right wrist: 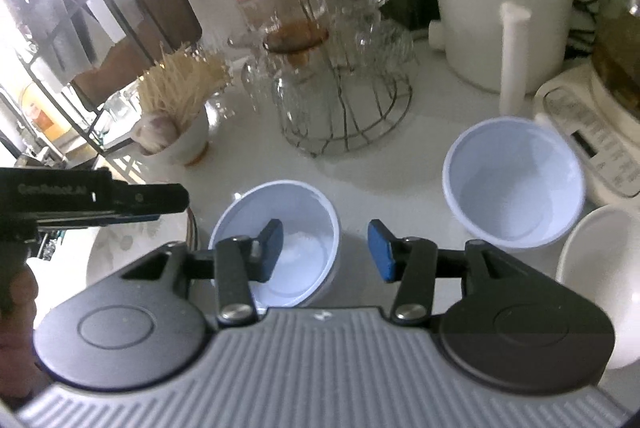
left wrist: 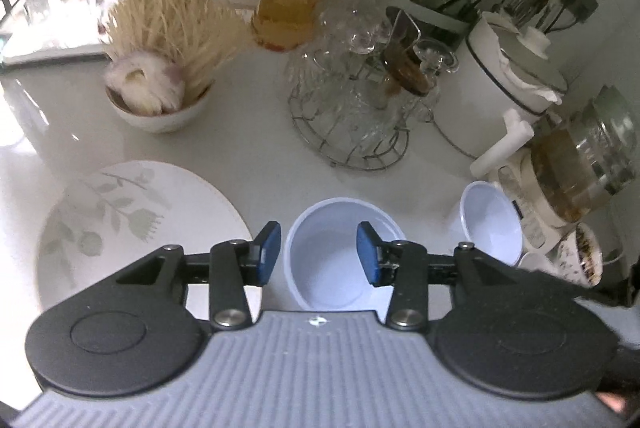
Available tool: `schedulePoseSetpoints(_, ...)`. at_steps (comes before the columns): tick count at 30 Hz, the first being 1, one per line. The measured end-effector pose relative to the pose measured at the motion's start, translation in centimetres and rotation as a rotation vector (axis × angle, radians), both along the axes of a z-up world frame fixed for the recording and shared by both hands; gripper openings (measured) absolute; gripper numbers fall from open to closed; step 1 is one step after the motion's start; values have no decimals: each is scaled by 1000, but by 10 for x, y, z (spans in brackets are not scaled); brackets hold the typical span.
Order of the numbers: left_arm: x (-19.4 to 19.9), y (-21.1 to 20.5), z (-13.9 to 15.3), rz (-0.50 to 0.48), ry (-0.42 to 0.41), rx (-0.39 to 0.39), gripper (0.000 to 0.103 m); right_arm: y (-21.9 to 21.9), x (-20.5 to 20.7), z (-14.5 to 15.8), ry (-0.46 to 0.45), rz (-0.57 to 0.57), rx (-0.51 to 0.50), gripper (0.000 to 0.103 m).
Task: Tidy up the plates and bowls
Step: 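Lower the plastic bowl beside the leaf-print plates and open both grippers, then move both grippers to the second white plastic bowl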
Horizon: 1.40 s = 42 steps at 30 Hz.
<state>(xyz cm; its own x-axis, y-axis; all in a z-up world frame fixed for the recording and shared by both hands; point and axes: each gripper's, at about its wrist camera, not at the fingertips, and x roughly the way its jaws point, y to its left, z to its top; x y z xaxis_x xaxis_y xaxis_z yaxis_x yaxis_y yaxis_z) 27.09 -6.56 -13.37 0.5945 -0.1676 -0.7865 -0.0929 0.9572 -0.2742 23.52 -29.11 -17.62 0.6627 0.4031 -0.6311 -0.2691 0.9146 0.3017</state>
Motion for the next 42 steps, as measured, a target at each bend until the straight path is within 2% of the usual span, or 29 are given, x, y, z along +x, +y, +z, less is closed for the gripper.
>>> schedulePoseSetpoints(14,-33,-14,61,-94,-87,-43,48,-12,-52,54,-116,-85,22,50)
schedulePoseSetpoints(23,-46,-14,65,-192,-75,-71,48,-8,-86,67,-166,-187,13,50)
schedulePoseSetpoints(33,-61,-9,79,-330,-107,-99,48,8,-120,78,-176,-303,6,50)
schedulePoseSetpoints(42,-67,-2,77,-434,-105,-145,48,13,-153,80,-181,-452,-9,50)
